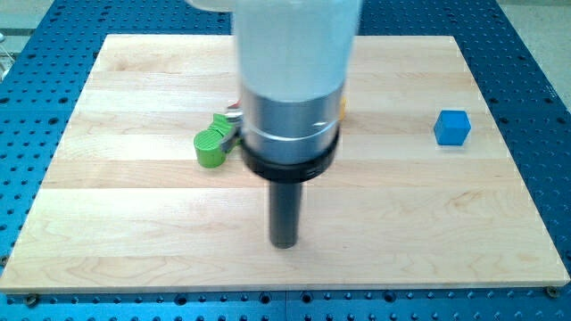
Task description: Move the heart left to the cube
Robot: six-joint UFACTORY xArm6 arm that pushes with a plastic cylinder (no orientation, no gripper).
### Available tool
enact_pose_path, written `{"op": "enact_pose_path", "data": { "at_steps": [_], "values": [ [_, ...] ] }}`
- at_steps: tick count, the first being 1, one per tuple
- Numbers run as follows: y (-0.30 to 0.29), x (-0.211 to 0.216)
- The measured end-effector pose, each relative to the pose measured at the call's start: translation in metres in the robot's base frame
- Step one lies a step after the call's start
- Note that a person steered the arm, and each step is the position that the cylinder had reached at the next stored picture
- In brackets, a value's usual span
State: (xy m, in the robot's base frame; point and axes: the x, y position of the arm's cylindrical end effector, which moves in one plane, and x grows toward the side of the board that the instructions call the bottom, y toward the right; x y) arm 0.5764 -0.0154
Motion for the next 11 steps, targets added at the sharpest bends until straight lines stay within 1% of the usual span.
{"op": "enact_pose_path", "data": {
  "at_steps": [1, 2, 3, 4, 5, 6, 7, 8, 9, 10, 11],
  "values": [
    [-0.029, -0.009],
    [-0.047, 0.024],
    [-0.005, -0.010],
    [0.055, -0.040],
    [0.089, -0.125],
    [0.156, -0.183],
    [0.143, -0.245],
    [0.056, -0.239],
    [0.046, -0.205],
    [0.116, -0.202],
    [0.152, -0.203]
  ]
}}
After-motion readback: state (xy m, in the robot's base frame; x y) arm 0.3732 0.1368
